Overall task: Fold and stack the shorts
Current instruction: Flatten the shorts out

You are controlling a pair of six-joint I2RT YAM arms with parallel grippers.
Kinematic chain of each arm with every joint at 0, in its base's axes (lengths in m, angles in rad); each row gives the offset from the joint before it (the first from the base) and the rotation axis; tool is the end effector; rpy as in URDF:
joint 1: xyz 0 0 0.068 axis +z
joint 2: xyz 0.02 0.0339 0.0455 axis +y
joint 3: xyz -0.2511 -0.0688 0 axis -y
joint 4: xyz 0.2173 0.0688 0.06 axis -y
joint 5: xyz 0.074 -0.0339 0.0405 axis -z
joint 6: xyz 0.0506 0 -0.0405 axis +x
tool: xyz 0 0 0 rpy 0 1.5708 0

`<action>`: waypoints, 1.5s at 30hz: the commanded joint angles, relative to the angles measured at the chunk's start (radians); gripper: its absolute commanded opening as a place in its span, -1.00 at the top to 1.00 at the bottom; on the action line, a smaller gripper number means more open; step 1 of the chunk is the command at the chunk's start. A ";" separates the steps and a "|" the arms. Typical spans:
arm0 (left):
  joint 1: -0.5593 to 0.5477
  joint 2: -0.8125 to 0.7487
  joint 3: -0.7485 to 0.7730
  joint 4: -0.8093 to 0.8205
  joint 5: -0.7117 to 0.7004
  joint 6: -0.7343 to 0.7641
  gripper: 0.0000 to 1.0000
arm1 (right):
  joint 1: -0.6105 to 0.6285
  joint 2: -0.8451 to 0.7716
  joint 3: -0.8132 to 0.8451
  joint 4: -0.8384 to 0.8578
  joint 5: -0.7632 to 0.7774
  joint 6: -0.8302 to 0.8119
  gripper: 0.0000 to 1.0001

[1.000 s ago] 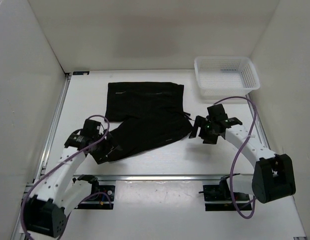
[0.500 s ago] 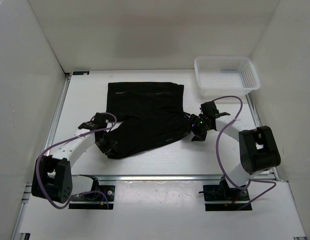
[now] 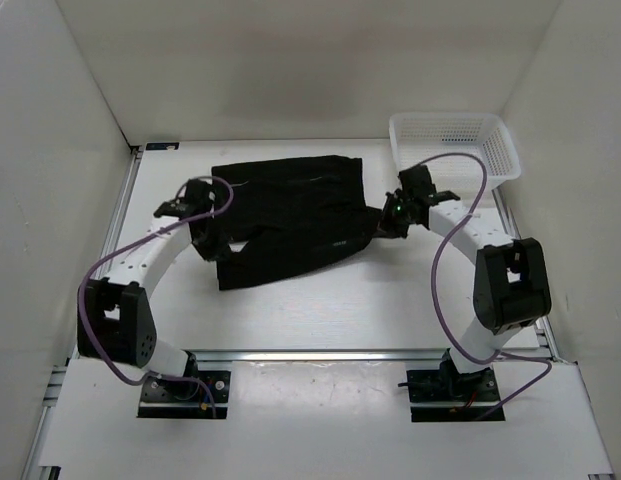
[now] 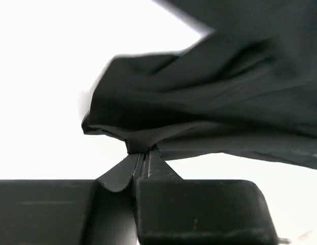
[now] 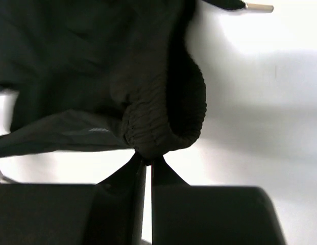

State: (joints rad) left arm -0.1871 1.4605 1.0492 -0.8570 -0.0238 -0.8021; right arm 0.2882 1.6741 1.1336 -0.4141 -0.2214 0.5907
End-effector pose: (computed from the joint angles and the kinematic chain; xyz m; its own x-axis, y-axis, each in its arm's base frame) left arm 0.2485 -0.0458 0.2123 -0.7807 -0.5836 -0.2234 -0.5498 0.8114 -0.1983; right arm 0.3174 0.1057 0.2022 -0.8720 0.3082 -0.3802 0.1044 0.8761 0.4707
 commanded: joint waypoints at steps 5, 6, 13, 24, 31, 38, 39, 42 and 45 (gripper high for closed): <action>0.098 -0.038 0.274 -0.106 -0.019 0.101 0.79 | -0.004 -0.062 0.215 -0.175 0.108 -0.054 1.00; 0.098 -0.025 0.302 -0.106 -0.010 0.110 0.79 | -0.004 -0.074 0.215 -0.175 0.108 -0.045 1.00; 0.098 -0.023 0.214 -0.143 0.056 0.141 0.79 | -0.004 -0.120 0.197 -0.242 0.149 -0.052 1.00; 0.088 0.188 0.247 -0.080 0.145 0.208 -0.45 | -0.004 0.024 0.231 -0.250 0.149 -0.072 0.31; 0.061 0.003 0.189 -0.122 0.067 0.186 -0.46 | -0.004 -0.131 0.065 -0.232 0.221 -0.072 -0.54; -0.023 -0.309 -0.110 -0.146 0.172 0.075 -0.32 | -0.004 -0.307 -0.138 -0.232 0.266 -0.063 -0.64; -0.067 -0.328 -0.162 -0.146 0.217 0.038 -0.32 | -0.004 -0.318 -0.150 -0.232 0.266 -0.063 -0.64; -0.176 -0.351 -0.257 -0.091 0.278 -0.041 -0.32 | -0.004 -0.330 -0.166 -0.221 0.254 -0.063 -0.44; -0.302 -0.325 -0.328 -0.036 0.321 -0.130 -0.44 | -0.014 -0.321 -0.166 -0.186 0.217 -0.052 -0.23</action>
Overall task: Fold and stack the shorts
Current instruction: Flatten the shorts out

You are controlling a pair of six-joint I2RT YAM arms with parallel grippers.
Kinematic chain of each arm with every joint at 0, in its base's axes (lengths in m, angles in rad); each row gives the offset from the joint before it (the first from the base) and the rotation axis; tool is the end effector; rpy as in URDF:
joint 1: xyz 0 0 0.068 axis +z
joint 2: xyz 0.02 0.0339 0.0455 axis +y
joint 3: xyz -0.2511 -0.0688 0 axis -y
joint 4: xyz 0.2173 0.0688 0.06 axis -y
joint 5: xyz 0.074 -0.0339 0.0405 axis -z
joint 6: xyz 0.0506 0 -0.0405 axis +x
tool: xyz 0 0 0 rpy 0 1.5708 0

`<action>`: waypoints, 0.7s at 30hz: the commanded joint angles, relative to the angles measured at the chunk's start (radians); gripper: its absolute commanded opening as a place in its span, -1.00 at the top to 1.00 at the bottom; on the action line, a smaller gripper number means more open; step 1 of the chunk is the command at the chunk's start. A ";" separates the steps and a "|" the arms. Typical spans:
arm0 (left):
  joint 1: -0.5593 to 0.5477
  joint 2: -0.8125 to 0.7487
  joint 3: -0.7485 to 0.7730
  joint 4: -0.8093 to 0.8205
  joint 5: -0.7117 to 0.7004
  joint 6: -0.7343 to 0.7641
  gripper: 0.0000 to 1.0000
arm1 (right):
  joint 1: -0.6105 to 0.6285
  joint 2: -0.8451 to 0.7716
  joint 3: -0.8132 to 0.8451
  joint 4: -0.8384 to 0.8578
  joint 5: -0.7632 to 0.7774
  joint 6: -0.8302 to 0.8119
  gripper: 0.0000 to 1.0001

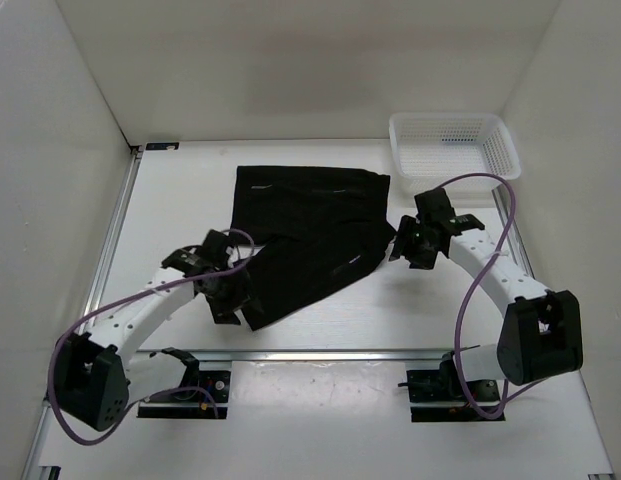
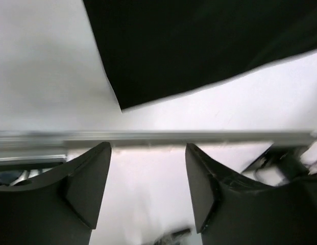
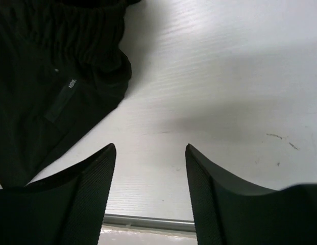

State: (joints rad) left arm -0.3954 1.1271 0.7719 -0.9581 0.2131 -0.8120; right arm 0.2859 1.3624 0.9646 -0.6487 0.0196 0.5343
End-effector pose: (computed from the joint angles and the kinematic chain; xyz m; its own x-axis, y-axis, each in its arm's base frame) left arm 0.1511 -0.0747 0.2016 -0.9233 -0.3832 -0.0268 -0.3544 0.8766 -0.3255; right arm 0.2440 0.0707 0.2224 -0.8536 0.2798 -0.4395 0.1884 0.9522 0.2403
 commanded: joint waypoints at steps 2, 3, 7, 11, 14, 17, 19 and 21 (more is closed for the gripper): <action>-0.135 0.043 -0.060 0.108 0.085 -0.145 -0.52 | -0.020 0.010 0.003 0.078 -0.102 0.004 -0.19; -0.149 0.084 -0.069 0.122 0.075 -0.145 -0.54 | -0.030 0.020 0.003 0.107 -0.125 0.004 -0.19; -0.180 0.184 -0.050 0.173 0.063 -0.168 -0.61 | -0.054 0.101 0.013 0.165 -0.202 0.013 -0.46; -0.192 0.293 -0.036 0.220 0.013 -0.167 -0.46 | -0.077 0.211 0.089 0.184 -0.280 0.013 -0.52; -0.192 0.375 -0.008 0.220 -0.038 -0.158 -0.09 | -0.077 0.250 0.146 0.184 -0.291 0.013 -0.45; -0.183 0.424 0.032 0.220 -0.066 -0.132 0.62 | -0.077 0.277 0.197 0.172 -0.277 0.013 -0.26; -0.158 0.436 0.055 0.220 -0.066 -0.113 0.79 | -0.077 0.287 0.232 0.159 -0.264 0.013 -0.19; -0.131 0.436 0.096 0.220 -0.087 -0.089 0.79 | -0.065 0.296 0.252 0.133 -0.230 0.013 -0.15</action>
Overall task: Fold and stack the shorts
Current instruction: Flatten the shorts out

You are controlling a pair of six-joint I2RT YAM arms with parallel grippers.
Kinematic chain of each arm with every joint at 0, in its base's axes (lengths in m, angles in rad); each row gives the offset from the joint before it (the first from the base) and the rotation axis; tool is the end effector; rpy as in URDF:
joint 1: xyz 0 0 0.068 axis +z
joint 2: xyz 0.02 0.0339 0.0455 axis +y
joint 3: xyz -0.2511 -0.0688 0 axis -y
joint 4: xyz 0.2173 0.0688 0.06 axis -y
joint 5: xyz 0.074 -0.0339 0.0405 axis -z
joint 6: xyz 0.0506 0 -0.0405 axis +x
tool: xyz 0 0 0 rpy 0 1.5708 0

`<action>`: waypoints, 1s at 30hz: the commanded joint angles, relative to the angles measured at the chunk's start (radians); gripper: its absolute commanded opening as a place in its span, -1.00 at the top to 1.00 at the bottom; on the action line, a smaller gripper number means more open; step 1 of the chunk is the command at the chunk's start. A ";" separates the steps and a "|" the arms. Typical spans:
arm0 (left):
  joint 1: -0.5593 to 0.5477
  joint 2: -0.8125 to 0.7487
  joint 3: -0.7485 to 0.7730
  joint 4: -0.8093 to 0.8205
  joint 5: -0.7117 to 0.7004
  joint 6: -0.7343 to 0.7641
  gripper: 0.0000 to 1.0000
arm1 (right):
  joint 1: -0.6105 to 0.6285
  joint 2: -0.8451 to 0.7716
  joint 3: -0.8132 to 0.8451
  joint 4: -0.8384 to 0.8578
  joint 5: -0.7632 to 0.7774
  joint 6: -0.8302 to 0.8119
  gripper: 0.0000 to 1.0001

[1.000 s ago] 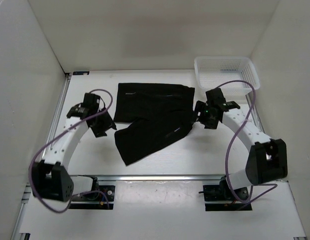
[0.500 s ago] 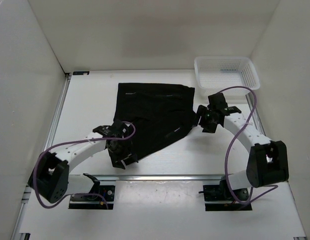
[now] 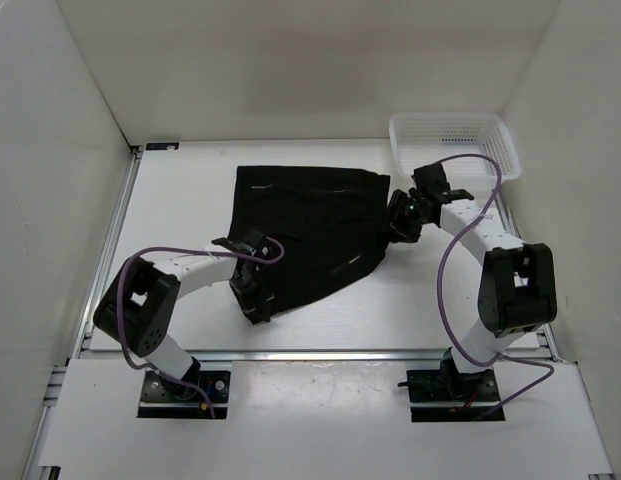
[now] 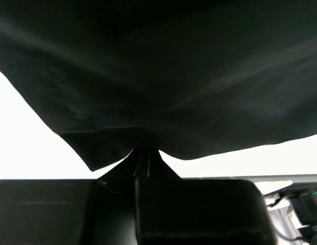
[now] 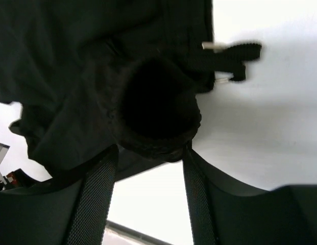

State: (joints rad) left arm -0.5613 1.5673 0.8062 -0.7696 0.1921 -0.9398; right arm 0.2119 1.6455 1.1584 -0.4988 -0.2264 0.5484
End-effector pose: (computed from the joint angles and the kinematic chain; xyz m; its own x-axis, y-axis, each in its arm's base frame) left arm 0.1835 -0.1268 0.1346 -0.9261 -0.3539 0.1304 -0.3709 0.9173 -0.1449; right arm 0.3172 0.0799 0.2124 -0.8656 0.3334 -0.3736 0.1466 0.8822 0.4475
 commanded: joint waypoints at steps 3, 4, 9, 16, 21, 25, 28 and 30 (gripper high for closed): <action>0.066 0.005 0.135 0.021 -0.086 0.064 0.79 | 0.032 0.013 0.089 -0.032 0.050 0.010 -0.40; 0.066 0.014 0.157 0.000 -0.086 0.064 0.79 | 0.044 0.025 0.099 -0.032 0.050 0.010 -0.53; 0.075 0.054 0.295 -0.049 -0.105 0.093 0.79 | 0.066 0.123 0.142 -0.081 0.127 0.035 -0.41; 0.115 0.054 0.392 -0.112 -0.155 0.134 0.79 | 0.075 0.102 0.167 -0.121 0.217 0.067 1.00; 0.143 0.028 0.424 -0.155 -0.164 0.154 0.79 | 0.075 0.037 0.186 -0.149 0.268 0.045 1.00; 0.143 -0.053 0.364 -0.168 -0.151 0.164 0.79 | 0.075 -0.125 0.003 -0.114 0.337 0.045 1.00; 0.129 -0.127 0.277 -0.168 -0.117 0.153 0.79 | 0.075 -0.350 -0.240 -0.060 0.386 0.068 0.39; 0.088 -0.153 0.234 -0.168 -0.082 0.141 0.71 | 0.046 -0.397 -0.330 -0.047 0.398 0.090 -0.33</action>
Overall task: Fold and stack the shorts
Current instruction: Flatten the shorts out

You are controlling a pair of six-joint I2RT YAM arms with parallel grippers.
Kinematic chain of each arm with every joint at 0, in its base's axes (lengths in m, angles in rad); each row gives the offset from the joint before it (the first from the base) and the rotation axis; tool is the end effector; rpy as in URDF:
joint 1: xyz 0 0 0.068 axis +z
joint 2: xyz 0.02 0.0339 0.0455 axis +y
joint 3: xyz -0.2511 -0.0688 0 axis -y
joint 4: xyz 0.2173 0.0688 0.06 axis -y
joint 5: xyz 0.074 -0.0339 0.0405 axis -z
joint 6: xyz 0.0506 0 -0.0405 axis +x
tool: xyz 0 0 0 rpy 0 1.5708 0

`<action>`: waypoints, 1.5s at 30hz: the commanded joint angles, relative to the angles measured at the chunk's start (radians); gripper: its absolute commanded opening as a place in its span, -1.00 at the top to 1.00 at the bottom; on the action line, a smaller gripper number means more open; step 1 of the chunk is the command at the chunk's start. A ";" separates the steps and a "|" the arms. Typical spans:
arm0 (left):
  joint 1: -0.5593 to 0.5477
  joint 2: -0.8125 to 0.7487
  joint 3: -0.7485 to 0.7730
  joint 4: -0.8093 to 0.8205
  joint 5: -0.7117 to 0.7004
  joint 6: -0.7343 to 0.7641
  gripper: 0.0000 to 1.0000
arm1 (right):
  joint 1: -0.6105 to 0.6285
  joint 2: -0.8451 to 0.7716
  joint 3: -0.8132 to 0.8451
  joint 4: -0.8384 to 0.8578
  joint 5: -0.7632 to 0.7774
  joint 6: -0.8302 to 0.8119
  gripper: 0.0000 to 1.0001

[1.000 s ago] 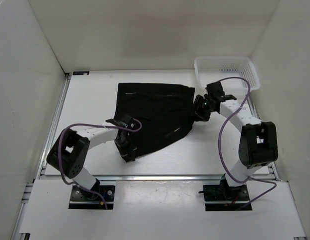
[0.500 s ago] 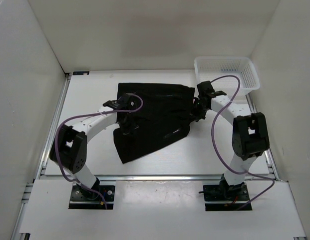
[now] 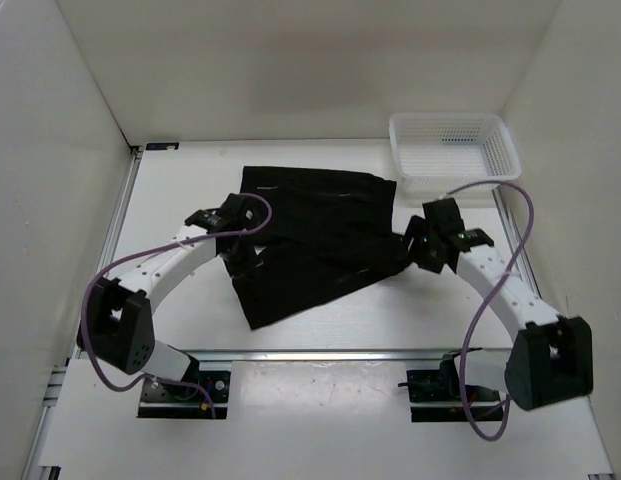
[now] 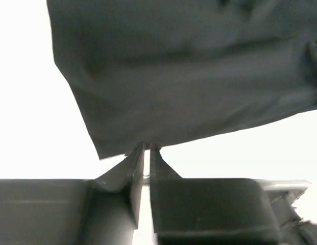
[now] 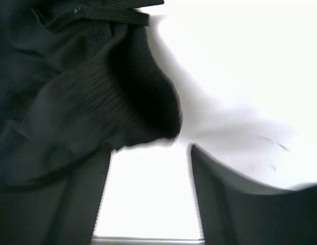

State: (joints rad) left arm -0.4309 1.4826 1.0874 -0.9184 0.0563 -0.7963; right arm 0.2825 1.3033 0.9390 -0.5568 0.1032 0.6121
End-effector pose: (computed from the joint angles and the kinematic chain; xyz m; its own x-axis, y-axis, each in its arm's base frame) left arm 0.2289 -0.1083 0.2149 -0.9219 -0.3616 -0.1390 -0.3273 0.9190 -0.2199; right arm 0.2447 0.0656 0.2353 -0.7508 0.3772 -0.5422 0.2614 0.9236 0.2805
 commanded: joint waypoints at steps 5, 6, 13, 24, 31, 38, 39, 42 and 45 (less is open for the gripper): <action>-0.166 -0.068 -0.093 -0.019 0.117 -0.043 -0.15 | -0.046 -0.055 -0.120 -0.023 0.010 0.046 -0.08; -0.208 -0.068 -0.102 -0.019 0.117 -0.055 -0.17 | -0.046 -0.055 -0.108 -0.034 0.010 0.046 -0.01; -0.246 -0.157 -0.262 -0.019 0.059 -0.271 -0.35 | -0.046 -0.087 -0.039 -0.087 -0.092 0.035 0.03; -0.246 0.010 -0.296 0.085 0.028 -0.311 -0.37 | -0.046 -0.049 -0.105 -0.039 -0.189 -0.021 -0.43; -0.235 0.114 -0.242 0.095 -0.038 -0.301 0.25 | -0.046 0.082 -0.117 0.069 -0.215 -0.003 -0.41; -0.184 0.117 -0.169 0.075 -0.098 -0.256 0.79 | -0.046 0.220 -0.097 0.135 -0.175 -0.003 0.01; -0.184 0.108 -0.155 0.058 -0.108 -0.247 0.79 | -0.046 0.229 -0.086 0.150 -0.175 -0.003 0.19; -0.138 0.062 -0.113 0.011 -0.168 -0.213 0.79 | -0.046 0.240 -0.033 0.159 -0.165 0.008 0.97; -0.057 0.048 -0.026 -0.020 -0.234 -0.138 0.79 | -0.046 0.251 0.085 0.124 -0.175 0.008 1.00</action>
State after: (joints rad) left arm -0.5480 1.5997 0.9764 -0.9066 -0.0666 -1.0069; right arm 0.2359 1.5574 0.8921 -0.4637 -0.0742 0.6216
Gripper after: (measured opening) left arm 0.121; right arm 0.027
